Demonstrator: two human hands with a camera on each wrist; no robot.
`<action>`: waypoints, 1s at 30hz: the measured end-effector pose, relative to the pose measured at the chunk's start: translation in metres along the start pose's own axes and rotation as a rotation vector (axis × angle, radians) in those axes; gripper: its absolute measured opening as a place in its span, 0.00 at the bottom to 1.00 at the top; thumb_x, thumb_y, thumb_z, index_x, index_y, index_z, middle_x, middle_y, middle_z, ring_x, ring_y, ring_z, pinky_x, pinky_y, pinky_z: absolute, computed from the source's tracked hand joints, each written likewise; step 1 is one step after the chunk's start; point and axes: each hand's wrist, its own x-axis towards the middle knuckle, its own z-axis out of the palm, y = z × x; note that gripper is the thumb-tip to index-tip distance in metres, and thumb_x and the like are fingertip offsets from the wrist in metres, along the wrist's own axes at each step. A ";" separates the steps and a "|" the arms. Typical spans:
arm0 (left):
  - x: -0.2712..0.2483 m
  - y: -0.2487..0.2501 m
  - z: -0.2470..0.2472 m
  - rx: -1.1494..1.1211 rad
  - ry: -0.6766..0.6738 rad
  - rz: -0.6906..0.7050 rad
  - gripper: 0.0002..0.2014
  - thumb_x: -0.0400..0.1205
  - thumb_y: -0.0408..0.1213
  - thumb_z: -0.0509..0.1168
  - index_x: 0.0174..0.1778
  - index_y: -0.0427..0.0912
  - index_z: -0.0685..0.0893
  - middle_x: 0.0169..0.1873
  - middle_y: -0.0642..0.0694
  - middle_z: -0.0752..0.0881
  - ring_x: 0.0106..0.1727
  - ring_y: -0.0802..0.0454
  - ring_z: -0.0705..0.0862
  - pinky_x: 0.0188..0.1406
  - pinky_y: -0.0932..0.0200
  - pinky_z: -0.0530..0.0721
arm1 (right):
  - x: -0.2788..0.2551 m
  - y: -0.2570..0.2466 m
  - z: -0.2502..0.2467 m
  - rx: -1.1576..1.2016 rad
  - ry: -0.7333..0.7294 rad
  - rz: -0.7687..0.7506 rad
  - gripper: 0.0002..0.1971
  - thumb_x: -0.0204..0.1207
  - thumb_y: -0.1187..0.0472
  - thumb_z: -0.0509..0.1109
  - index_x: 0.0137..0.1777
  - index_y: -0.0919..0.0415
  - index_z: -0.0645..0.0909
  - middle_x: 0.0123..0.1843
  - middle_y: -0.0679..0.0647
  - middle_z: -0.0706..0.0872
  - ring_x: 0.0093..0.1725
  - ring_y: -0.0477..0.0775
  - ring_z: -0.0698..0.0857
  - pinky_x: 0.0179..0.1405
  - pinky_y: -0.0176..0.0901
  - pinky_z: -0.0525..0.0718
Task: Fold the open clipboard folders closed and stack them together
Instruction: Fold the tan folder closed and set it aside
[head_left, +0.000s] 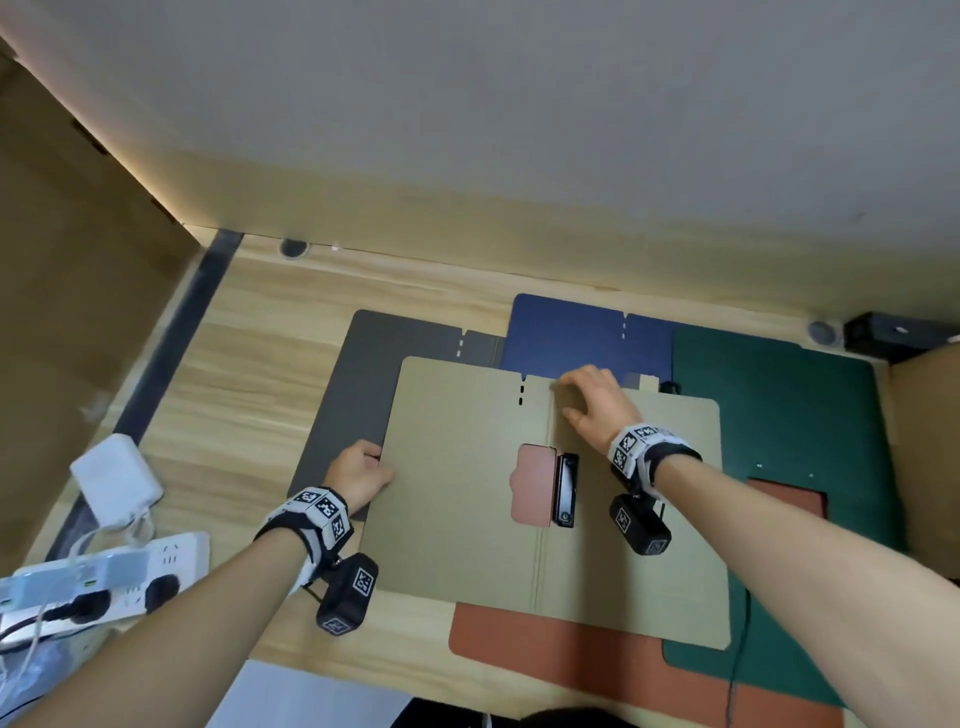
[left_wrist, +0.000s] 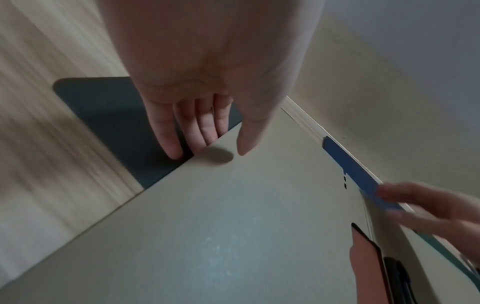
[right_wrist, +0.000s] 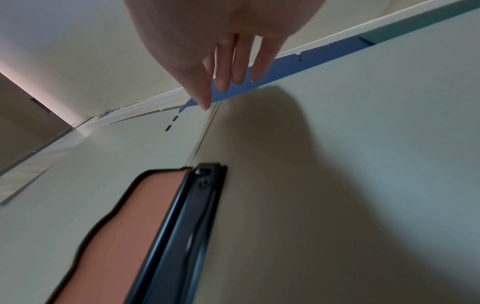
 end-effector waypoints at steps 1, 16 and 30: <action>0.001 0.000 0.000 -0.036 0.003 -0.006 0.17 0.74 0.33 0.71 0.58 0.39 0.81 0.46 0.44 0.88 0.52 0.43 0.86 0.55 0.51 0.83 | -0.012 0.001 0.000 -0.006 -0.011 0.003 0.19 0.77 0.60 0.70 0.68 0.53 0.77 0.67 0.51 0.79 0.67 0.54 0.75 0.69 0.52 0.77; 0.001 -0.015 0.006 0.066 0.006 0.130 0.21 0.69 0.40 0.71 0.58 0.44 0.79 0.52 0.42 0.87 0.54 0.39 0.86 0.55 0.45 0.87 | -0.171 0.008 0.025 -0.033 -0.162 0.312 0.30 0.80 0.60 0.63 0.83 0.56 0.63 0.86 0.53 0.61 0.83 0.55 0.62 0.83 0.48 0.58; -0.101 0.016 -0.021 -0.254 0.033 0.448 0.05 0.78 0.30 0.71 0.47 0.42 0.83 0.43 0.43 0.90 0.46 0.45 0.88 0.38 0.61 0.82 | -0.189 -0.003 0.058 0.064 -0.259 0.273 0.34 0.75 0.55 0.65 0.82 0.56 0.64 0.88 0.55 0.55 0.85 0.59 0.59 0.84 0.54 0.58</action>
